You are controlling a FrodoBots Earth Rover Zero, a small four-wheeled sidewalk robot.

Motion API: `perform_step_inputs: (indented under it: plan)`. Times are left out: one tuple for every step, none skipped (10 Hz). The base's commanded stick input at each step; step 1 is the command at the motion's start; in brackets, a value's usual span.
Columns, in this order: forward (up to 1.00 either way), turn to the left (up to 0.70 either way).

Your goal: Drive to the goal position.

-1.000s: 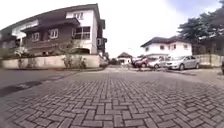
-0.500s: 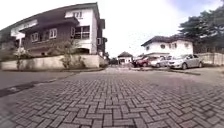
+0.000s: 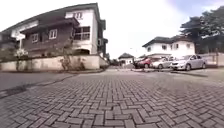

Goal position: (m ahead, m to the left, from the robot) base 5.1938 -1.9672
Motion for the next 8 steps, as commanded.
perform_step_inputs:
  plan:
    - [0.69, 0.03]
    - [0.69, 0.03]
    - [0.69, 0.03]
    - [0.69, 0.03]
    - [0.69, 0.03]
    - [0.69, 0.03]
    - [0.69, 0.03]
    - [0.69, 0.03]
